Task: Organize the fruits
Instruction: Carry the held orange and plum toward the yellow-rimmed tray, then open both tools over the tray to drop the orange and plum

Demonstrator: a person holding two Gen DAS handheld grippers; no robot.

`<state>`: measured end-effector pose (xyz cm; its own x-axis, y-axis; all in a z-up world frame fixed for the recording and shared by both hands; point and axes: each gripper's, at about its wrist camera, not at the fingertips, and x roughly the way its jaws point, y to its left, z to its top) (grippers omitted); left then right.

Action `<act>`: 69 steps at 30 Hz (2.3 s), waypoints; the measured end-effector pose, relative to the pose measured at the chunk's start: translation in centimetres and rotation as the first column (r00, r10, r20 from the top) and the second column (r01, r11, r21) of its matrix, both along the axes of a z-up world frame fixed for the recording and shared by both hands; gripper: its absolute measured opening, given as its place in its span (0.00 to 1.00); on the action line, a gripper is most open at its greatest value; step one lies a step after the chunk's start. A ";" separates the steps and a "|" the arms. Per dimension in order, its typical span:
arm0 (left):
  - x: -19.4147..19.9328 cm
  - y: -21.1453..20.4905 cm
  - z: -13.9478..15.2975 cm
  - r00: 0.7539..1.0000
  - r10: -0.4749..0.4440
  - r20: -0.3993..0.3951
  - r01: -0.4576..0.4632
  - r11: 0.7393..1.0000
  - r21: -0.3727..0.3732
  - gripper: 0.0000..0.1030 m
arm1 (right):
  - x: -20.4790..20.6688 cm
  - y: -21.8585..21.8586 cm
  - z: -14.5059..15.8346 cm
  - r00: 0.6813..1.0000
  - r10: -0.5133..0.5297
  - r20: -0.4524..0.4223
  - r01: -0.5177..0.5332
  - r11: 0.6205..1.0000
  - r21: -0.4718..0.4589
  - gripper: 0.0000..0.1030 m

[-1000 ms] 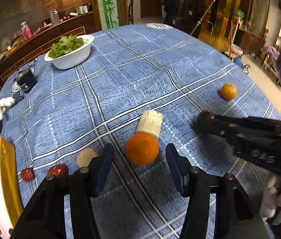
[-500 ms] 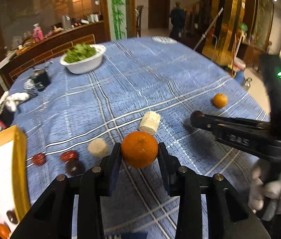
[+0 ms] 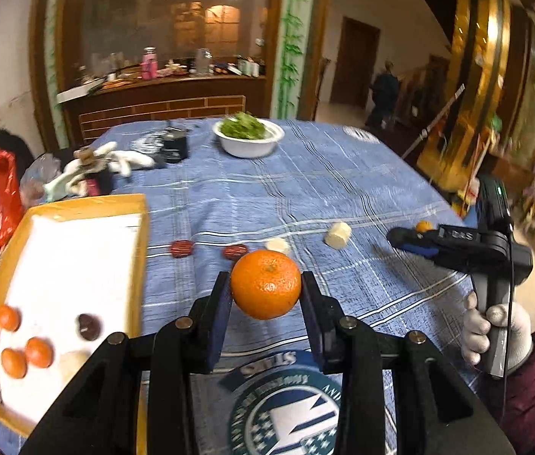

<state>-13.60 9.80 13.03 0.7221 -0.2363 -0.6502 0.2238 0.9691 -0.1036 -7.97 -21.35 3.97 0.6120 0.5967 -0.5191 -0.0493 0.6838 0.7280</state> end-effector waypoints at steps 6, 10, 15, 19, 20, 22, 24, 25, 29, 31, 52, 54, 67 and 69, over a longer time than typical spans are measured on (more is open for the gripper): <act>-0.4 3.3 0.4 0.994 0.091 0.054 -0.092 0.995 0.024 0.34 | -2.7 3.4 3.5 0.992 0.114 0.046 -0.120 0.980 0.161 0.27; -0.3 5.4 -0.4 0.992 0.121 0.034 -0.121 0.993 -0.013 0.34 | -3.2 6.9 6.6 0.985 0.155 0.079 -0.164 0.979 0.118 0.28; -0.9 7.6 0.2 0.981 0.177 0.073 -0.182 0.981 0.065 0.34 | -4.0 11.6 9.5 0.968 0.226 0.113 -0.235 0.970 0.069 0.28; -1.6 10.5 2.9 0.978 0.197 0.062 -0.198 0.980 0.014 0.34 | -4.5 14.1 11.6 0.949 0.275 0.153 -0.289 0.954 0.084 0.29; -1.9 11.3 4.2 0.980 0.193 0.054 -0.192 0.981 -0.019 0.34 | -4.4 14.9 12.4 0.942 0.290 0.168 -0.307 0.948 0.086 0.29; -2.6 12.4 6.9 0.980 0.191 0.059 -0.189 0.981 -0.045 0.34 | -3.6 16.7 13.7 0.931 0.318 0.181 -0.340 0.935 0.101 0.29; -3.4 13.1 8.8 0.975 0.208 0.084 -0.206 0.978 -0.023 0.34 | -2.5 19.7 14.7 0.914 0.358 0.192 -0.383 0.916 0.116 0.29; -3.9 13.4 9.6 0.969 0.225 0.101 -0.226 0.974 -0.004 0.34 | -2.0 21.5 14.9 0.903 0.379 0.202 -0.407 0.906 0.118 0.29; -5.7 14.5 9.2 0.952 0.285 0.108 -0.284 0.959 -0.028 0.34 | -2.4 26.2 13.5 0.880 0.426 0.210 -0.457 0.879 0.132 0.29; -5.6 15.3 7.6 0.947 0.312 0.072 -0.307 0.949 -0.076 0.34 | -3.8 27.4 11.9 0.878 0.438 0.195 -0.462 0.881 0.102 0.29; 0.3 21.5 -1.0 0.924 0.363 -0.123 -0.379 0.913 -0.153 0.34 | -2.7 30.8 6.2 0.895 0.442 0.055 -0.436 0.895 -0.094 0.29; 1.5 22.0 -1.4 0.925 0.351 -0.144 -0.370 0.917 -0.149 0.34 | -1.9 32.9 5.5 0.885 0.465 0.029 -0.457 0.878 -0.145 0.29; 3.6 25.6 -2.9 0.885 0.433 -0.170 -0.454 0.884 -0.111 0.63 | 0.5 36.9 4.1 0.897 0.443 0.017 -0.418 0.858 -0.299 0.62; 2.6 24.9 -1.9 0.880 0.453 -0.140 -0.469 0.876 -0.114 0.67 | -0.3 35.8 4.8 0.906 0.421 0.037 -0.392 0.870 -0.297 0.62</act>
